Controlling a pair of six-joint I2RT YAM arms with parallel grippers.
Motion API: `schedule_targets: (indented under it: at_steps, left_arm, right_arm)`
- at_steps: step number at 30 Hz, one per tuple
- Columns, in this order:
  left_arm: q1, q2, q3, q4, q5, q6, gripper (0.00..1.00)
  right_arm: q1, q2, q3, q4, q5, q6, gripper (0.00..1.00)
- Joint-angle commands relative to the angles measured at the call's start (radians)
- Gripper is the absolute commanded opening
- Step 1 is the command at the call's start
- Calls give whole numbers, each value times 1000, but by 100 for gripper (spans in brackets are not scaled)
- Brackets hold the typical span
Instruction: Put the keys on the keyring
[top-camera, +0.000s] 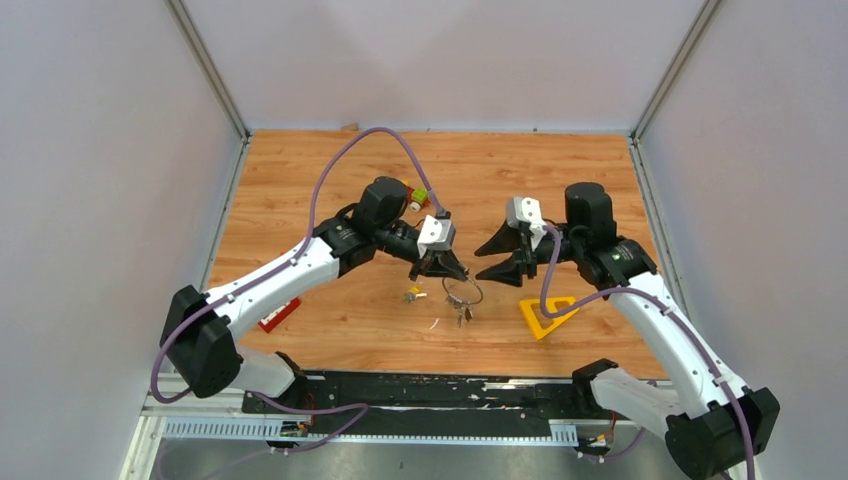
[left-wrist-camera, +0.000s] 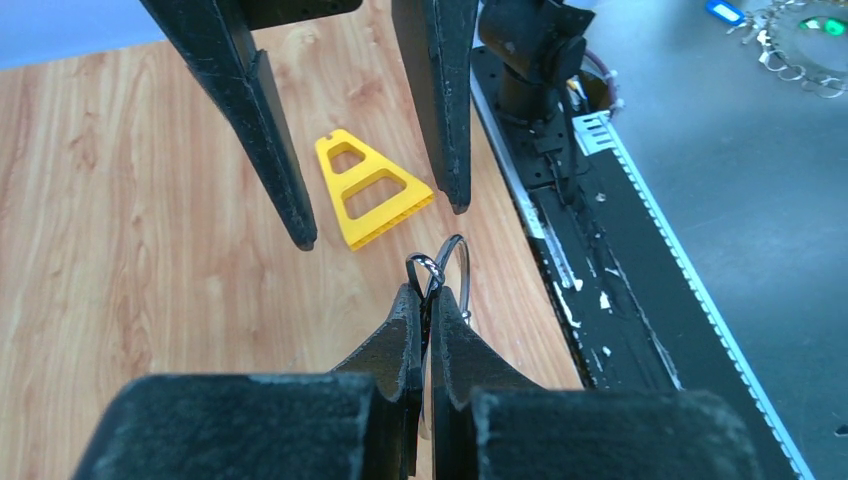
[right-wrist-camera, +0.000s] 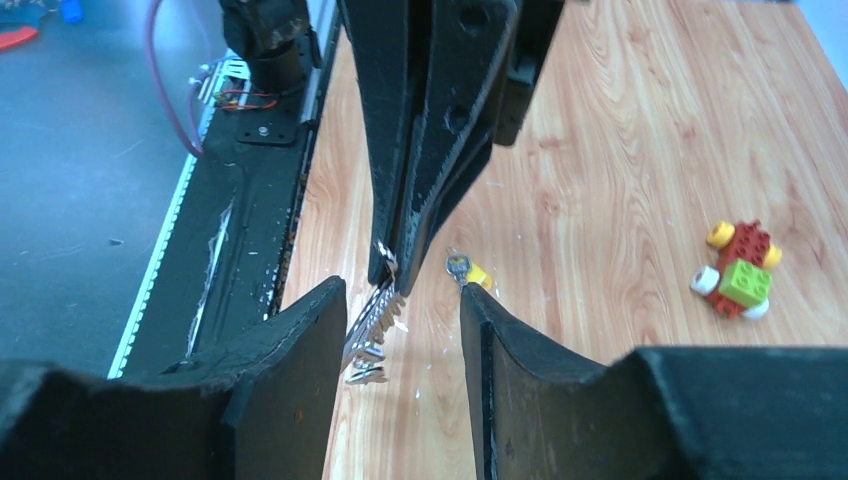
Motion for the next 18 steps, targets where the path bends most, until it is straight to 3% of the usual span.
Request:
schedule_targets:
  at_steps: [1,18]
  left_arm:
    - [-14,-32,7,-17,68,40,0]
    - [-17,-52,-20,-24,117,83,0]
  right_arm:
    - [40,16,64,-22,-94,-84,45]
    - [110,37,42,-71,-59,-174,30]
